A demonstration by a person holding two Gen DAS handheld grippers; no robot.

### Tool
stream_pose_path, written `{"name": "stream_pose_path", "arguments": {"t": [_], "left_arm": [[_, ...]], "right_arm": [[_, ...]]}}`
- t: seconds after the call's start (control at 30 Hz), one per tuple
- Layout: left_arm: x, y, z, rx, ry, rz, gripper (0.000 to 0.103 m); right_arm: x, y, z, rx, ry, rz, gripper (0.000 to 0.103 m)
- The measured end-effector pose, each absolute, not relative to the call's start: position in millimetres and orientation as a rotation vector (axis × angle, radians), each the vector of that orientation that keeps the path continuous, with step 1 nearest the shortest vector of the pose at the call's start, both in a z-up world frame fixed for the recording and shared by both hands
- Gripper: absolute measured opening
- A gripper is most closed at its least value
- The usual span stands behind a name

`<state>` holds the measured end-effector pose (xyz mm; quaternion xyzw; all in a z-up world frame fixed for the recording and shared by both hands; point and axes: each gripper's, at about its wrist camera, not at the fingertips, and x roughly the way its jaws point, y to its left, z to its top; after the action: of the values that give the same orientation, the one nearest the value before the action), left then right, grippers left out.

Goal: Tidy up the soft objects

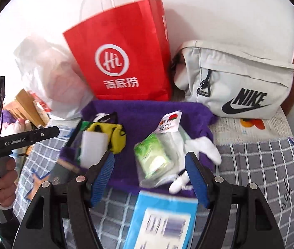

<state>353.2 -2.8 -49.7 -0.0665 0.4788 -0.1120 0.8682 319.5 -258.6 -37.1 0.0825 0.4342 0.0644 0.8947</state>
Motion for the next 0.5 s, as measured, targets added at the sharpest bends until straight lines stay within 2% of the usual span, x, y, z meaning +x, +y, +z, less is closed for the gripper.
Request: {"name": "stream_pose_path", "arguments": {"t": [0.13,0.2,0.43,0.5], "left_arm": [[316,-4,-34,-0.128,0.980,-0.249,0.053],[291,-5,-28,-0.127,0.967,-0.254,0.059],[213,-12,-21,-0.088,0.954,-0.247,0.066],[190,-12,-19,-0.080,0.948,-0.241,0.071]], "right_arm": [[281,-249,-22,0.155,0.885,0.122,0.071],[264,-246,-17,0.142,0.879,0.093,0.075],[186,-244,1,0.148,0.810,0.079,0.095],[170,-240,4,0.108,0.807,0.069,0.095]]}}
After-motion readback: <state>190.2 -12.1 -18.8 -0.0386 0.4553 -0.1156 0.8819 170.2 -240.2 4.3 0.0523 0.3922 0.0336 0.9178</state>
